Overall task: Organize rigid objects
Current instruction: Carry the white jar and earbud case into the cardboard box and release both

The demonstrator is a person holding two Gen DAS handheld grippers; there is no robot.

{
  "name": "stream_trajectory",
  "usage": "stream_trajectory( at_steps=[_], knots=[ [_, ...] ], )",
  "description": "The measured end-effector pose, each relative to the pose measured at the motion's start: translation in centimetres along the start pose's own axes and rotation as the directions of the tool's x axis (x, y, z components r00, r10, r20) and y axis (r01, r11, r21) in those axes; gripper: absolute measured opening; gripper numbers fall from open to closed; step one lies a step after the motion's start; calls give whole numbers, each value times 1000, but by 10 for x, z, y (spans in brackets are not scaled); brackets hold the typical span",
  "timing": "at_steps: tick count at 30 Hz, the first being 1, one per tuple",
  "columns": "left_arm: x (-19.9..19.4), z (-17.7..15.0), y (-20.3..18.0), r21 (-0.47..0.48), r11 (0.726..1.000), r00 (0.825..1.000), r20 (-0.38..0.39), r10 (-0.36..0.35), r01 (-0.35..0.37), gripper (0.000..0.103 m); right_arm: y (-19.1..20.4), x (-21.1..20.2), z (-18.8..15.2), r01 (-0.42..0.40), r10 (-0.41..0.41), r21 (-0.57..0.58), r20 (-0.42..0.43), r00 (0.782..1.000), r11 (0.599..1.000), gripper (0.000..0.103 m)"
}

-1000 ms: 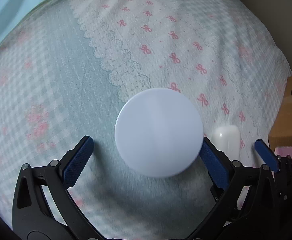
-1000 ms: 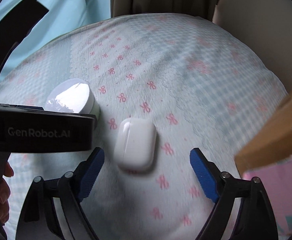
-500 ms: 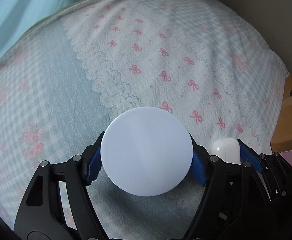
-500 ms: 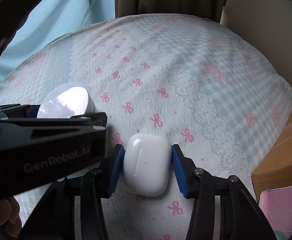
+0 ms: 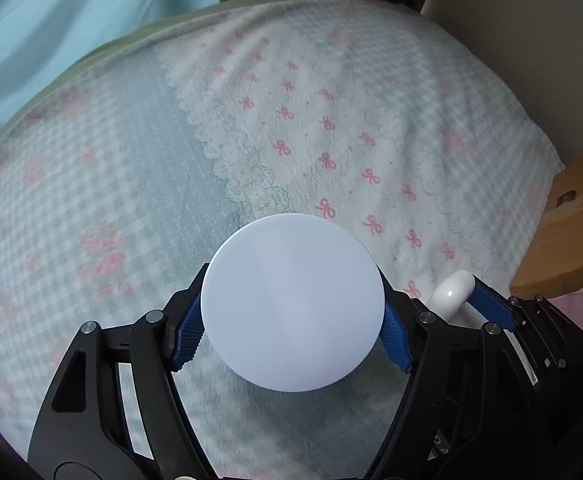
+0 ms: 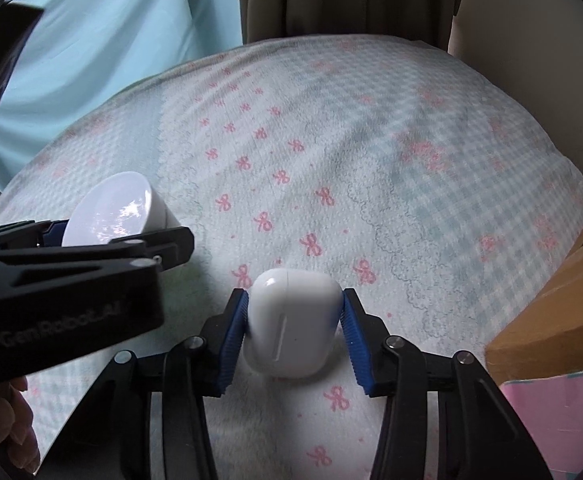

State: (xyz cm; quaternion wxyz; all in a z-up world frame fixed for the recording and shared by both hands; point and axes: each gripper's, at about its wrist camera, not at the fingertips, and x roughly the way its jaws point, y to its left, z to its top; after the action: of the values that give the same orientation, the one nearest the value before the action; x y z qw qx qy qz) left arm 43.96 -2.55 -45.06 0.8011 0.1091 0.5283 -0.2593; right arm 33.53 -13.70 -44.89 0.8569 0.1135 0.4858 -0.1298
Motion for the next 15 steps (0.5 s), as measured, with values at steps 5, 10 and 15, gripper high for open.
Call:
stream_trajectory(
  at_steps=[5,10,15],
  knots=[
    [-44,-11,-1,-37,999,999,32,4,-2,70,-6,-30,0,-58,58,17,8,998,998,42],
    [-90,-30,-6,-65,998,998,63,14,-10,70,-16,-68,-3,-136,135,47,20,991,990,42],
    [-131,-47,-17,-80,997,996,84,17,-10,70,-26,-116,-4,-171,169,54,34,985,984,42]
  ],
)
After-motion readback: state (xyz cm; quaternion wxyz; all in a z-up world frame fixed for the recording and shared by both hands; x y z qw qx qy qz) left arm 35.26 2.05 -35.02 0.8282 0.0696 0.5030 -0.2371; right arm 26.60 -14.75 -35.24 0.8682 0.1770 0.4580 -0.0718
